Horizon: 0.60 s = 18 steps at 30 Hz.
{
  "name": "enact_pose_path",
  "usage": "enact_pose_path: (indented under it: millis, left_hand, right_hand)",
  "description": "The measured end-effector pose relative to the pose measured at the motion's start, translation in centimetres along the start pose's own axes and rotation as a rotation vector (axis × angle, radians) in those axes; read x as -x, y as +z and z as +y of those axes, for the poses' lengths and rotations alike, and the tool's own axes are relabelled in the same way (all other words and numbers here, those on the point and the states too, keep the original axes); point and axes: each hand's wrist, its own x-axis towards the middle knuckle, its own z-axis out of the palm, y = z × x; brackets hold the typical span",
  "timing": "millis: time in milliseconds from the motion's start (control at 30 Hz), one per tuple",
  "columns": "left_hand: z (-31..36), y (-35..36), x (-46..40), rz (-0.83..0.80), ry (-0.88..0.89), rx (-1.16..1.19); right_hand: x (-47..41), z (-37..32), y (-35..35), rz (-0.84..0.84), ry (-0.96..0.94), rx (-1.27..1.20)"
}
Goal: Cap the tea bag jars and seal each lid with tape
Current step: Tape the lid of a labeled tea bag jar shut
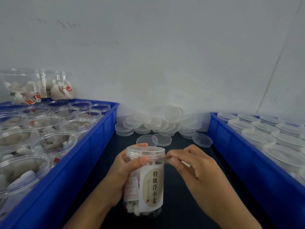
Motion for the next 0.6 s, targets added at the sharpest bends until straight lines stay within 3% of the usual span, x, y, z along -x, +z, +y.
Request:
enact_pose_path:
  millis: [300,467,600]
  left_hand:
    - [-0.36,-0.37,-0.24,-0.108,-0.048,0.058]
    - [-0.28,-0.47,-0.26,-0.119,-0.025,0.028]
    - [-0.31,-0.59,-0.16,-0.113,-0.005,0.060]
  right_hand:
    - [0.29,0.04,-0.43,0.106,-0.003,0.089]
    - [0.16,-0.10,-0.95,0.281,-0.139,0.169]
    - [0.40,-0.23,-0.75,0.328,-0.360,0.271]
